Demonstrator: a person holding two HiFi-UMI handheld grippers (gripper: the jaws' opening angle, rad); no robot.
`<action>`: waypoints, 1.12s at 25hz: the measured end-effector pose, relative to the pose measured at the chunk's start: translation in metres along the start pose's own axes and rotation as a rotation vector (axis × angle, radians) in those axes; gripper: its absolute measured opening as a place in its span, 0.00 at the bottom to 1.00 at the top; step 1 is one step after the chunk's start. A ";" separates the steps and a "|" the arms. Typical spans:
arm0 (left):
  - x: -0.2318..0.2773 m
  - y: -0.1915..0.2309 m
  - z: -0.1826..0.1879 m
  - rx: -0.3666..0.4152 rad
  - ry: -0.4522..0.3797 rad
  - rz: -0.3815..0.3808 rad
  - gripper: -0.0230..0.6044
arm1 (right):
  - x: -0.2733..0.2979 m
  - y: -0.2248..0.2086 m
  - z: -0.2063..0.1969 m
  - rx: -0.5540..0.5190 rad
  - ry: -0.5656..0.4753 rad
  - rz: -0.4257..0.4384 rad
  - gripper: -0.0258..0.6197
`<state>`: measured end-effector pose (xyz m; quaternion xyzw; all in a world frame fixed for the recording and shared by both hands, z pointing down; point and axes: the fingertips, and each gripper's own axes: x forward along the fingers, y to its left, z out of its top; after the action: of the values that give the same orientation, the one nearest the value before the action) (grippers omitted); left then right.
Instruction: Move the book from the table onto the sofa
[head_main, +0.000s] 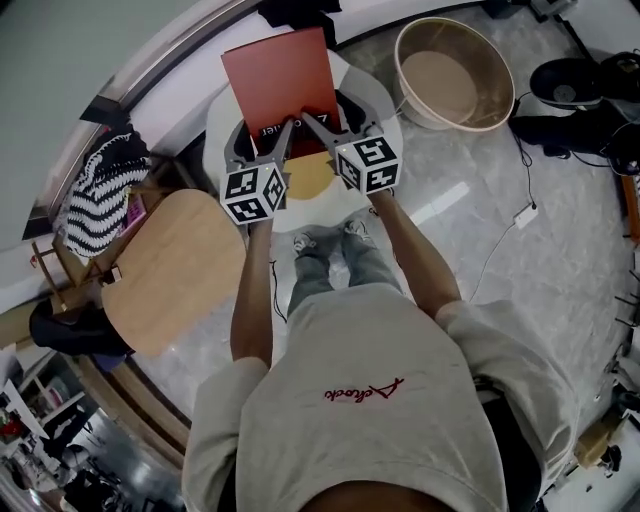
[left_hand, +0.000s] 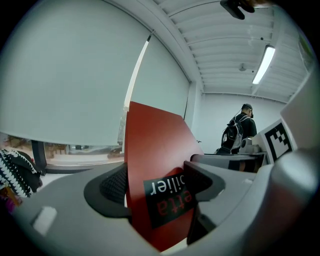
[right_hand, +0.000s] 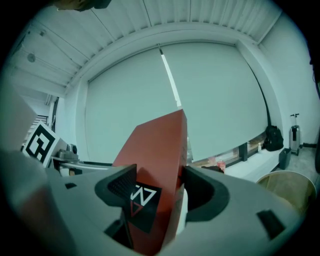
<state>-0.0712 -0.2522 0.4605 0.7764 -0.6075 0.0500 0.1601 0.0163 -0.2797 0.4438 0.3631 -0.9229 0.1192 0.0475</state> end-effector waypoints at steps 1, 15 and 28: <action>0.000 0.005 -0.007 -0.005 0.012 -0.002 0.58 | 0.004 0.002 -0.008 0.005 0.010 -0.002 0.50; 0.016 0.035 -0.118 -0.108 0.163 -0.025 0.58 | 0.025 -0.001 -0.119 0.075 0.174 -0.044 0.50; 0.009 0.042 -0.260 -0.231 0.329 0.020 0.58 | 0.015 0.000 -0.262 0.173 0.357 -0.030 0.50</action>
<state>-0.0793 -0.1887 0.7162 0.7282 -0.5826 0.1076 0.3447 0.0050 -0.2230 0.6998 0.3525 -0.8806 0.2600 0.1809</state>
